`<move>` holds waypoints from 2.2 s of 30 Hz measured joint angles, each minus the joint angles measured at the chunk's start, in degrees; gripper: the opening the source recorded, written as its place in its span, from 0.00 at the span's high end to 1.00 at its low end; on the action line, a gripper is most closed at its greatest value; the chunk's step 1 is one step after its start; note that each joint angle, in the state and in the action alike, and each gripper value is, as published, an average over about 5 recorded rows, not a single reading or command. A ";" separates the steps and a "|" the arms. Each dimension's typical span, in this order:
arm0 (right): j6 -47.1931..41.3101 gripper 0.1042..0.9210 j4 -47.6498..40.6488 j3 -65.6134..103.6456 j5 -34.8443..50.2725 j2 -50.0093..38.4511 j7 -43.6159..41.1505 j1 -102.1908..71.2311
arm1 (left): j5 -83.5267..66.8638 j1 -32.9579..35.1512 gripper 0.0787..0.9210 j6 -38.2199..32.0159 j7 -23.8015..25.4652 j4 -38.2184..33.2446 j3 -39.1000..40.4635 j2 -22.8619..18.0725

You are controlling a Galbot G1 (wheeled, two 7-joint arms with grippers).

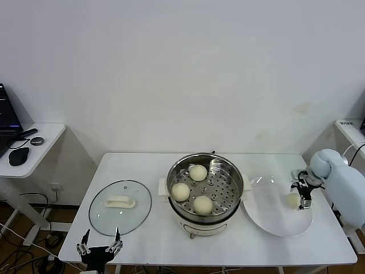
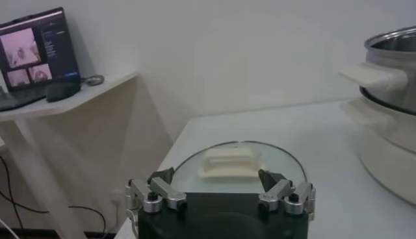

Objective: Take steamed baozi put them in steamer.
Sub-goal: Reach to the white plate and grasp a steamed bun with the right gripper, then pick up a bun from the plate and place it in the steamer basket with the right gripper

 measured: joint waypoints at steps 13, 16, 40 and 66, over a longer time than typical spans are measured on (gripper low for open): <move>-0.95 0.15 -0.45 0.32 -0.37 -0.01 1.21 -0.47 | 0.02 -0.66 0.12 0.05 0.15 0.33 0.26 0.04; -1.28 0.25 -0.29 0.33 0.04 -0.17 1.38 -0.50 | 0.04 -0.71 0.12 0.05 0.16 0.37 0.37 0.04; -12.50 0.43 13.61 -15.23 18.84 -5.74 -2.36 15.55 | 0.16 -2.76 0.12 0.21 -0.09 0.04 1.66 0.76; -36.35 0.48 29.04 -45.67 45.14 5.98 0.45 41.43 | -0.31 -3.70 0.12 0.59 -0.22 -2.27 1.75 1.43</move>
